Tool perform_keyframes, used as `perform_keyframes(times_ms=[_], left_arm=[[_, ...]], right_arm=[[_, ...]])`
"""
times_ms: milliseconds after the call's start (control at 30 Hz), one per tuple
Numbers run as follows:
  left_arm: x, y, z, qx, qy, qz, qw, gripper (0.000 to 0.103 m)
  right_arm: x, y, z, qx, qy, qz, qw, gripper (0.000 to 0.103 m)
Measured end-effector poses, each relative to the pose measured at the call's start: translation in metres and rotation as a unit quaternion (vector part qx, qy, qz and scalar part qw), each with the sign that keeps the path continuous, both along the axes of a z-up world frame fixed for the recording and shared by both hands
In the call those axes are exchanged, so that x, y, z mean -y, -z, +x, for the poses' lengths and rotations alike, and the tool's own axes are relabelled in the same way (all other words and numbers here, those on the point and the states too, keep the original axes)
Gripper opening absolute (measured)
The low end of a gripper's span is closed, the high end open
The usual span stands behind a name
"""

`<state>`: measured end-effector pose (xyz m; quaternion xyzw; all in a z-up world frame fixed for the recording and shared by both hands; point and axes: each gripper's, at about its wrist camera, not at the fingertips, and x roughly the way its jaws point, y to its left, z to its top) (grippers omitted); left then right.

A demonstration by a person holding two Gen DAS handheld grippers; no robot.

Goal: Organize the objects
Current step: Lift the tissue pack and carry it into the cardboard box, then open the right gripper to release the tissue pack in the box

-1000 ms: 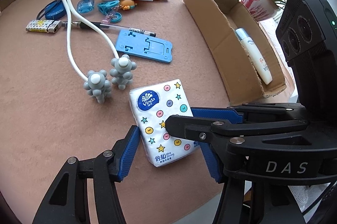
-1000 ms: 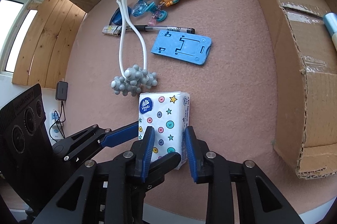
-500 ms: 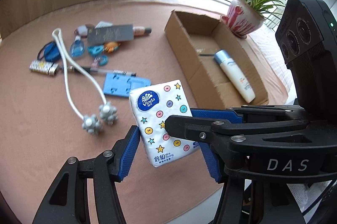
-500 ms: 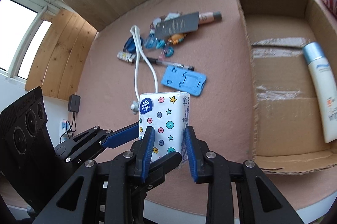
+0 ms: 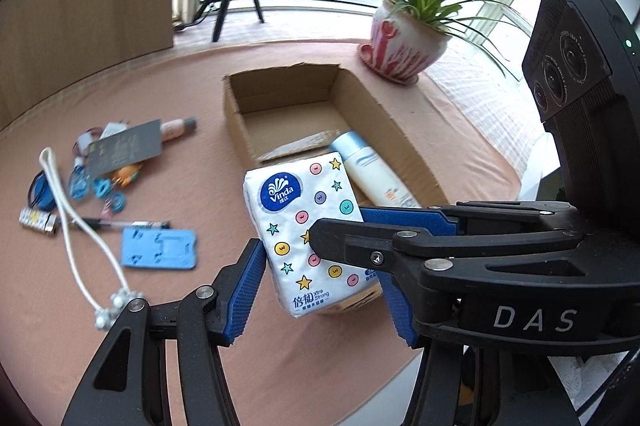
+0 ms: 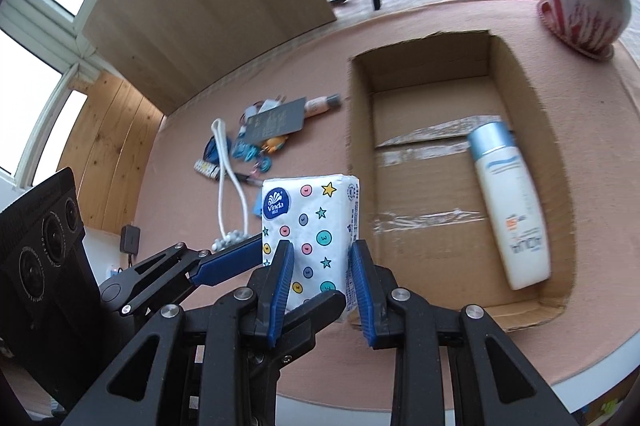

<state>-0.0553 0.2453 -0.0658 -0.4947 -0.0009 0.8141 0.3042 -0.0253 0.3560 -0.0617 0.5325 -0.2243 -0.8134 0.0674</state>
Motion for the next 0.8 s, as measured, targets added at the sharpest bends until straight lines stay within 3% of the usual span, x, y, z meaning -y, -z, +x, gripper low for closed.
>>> perform_keyframes(times_ms=[300, 467, 533, 800], left_arm=[[-0.039, 0.009, -0.009, 0.004, 0.03, -0.004, 0.9995, 0.06], [-0.047, 0.014, -0.009, 0.006, 0.04, -0.012, 0.9991, 0.062], [-0.046, 0.015, -0.006, 0.001, 0.04, -0.017, 0.9991, 0.062], [-0.008, 0.008, -0.014, -0.002, 0.002, -0.013, 0.9999, 0.062]], right_arm=[[-0.031, 0.01, 0.003, 0.01, 0.034, 0.0, 0.999, 0.027], [-0.037, 0.013, 0.004, 0.007, 0.049, 0.011, 0.999, 0.034], [-0.037, 0.012, 0.004, 0.004, 0.055, 0.022, 0.998, 0.041], [-0.028, 0.011, 0.0, -0.002, 0.059, 0.024, 0.998, 0.042]])
